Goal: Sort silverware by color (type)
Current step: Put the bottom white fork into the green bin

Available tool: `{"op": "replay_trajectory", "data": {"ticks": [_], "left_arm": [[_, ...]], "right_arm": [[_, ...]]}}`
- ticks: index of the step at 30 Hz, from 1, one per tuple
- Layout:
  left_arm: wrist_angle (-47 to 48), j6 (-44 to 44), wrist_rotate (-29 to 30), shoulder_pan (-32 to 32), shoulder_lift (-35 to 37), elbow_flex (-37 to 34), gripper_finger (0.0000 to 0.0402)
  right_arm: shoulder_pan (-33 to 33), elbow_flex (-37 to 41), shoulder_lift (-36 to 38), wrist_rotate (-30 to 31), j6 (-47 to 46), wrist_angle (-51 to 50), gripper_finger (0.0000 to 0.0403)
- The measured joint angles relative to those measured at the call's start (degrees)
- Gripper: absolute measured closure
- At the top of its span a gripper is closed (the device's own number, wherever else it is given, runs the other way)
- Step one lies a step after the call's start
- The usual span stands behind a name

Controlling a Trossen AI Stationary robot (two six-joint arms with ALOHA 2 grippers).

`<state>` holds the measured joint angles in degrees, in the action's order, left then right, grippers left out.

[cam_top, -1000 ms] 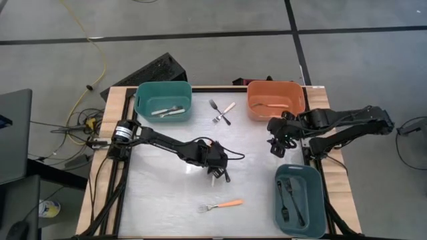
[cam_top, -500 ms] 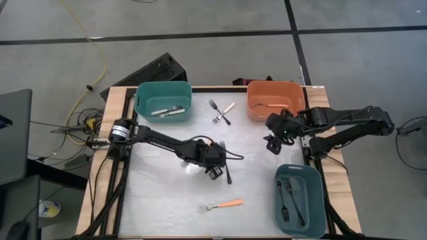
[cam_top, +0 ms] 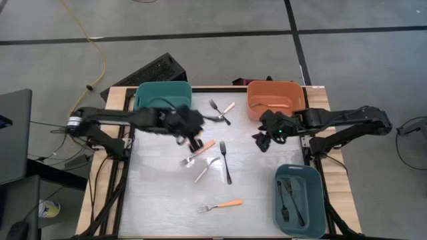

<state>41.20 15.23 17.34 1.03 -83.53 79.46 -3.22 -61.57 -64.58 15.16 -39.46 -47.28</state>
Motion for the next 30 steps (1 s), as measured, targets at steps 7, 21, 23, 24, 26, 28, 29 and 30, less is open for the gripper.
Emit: {"op": "replay_trajectory", "data": {"ticks": [7, 21, 23, 24, 26, 28, 29, 30], "left_arm": [[10.89, -9.04, -1.60, 9.48, 10.92, -4.01, 0.0401], [-11.30, -0.11, -18.53, 4.79, 18.25, -30.33, 0.0401], [-13.81, 3.35, -17.40, 2.97, 18.28, -31.33, 0.0401], [-14.99, 4.87, -16.17, 1.98, 18.25, -31.49, 0.0401], [-15.53, 7.95, -13.80, 0.14, 18.34, -31.56, 0.0401], [-15.85, 10.81, -11.65, -1.52, 18.27, -31.33, 0.0401], [-15.83, 12.17, -10.81, -2.24, 18.27, -31.08, 0.0401], [-15.83, 13.68, -10.21, -2.89, 18.29, -30.71, 0.0401]], "right_arm": [[-2.81, 0.05, -8.38, -0.99, -0.18, 14.22, 0.0149], [-2.87, 0.06, -28.94, -10.99, 31.93, 28.88, 0.0149], [-2.34, 0.06, -31.51, -12.68, 34.82, 30.50, 0.0149], [-2.21, 0.06, -32.85, -12.79, 36.31, 31.57, 0.0149], [-2.13, 0.06, -35.19, -12.81, 39.59, 33.35, 0.0149], [-1.75, 0.06, -37.33, -12.79, 42.64, 35.31, 0.0149], [-1.56, 0.05, -38.30, -12.82, 43.74, 36.63, 0.0149], [-1.43, 0.03, -39.18, -13.05, 44.59, 37.26, 0.0149]]}}
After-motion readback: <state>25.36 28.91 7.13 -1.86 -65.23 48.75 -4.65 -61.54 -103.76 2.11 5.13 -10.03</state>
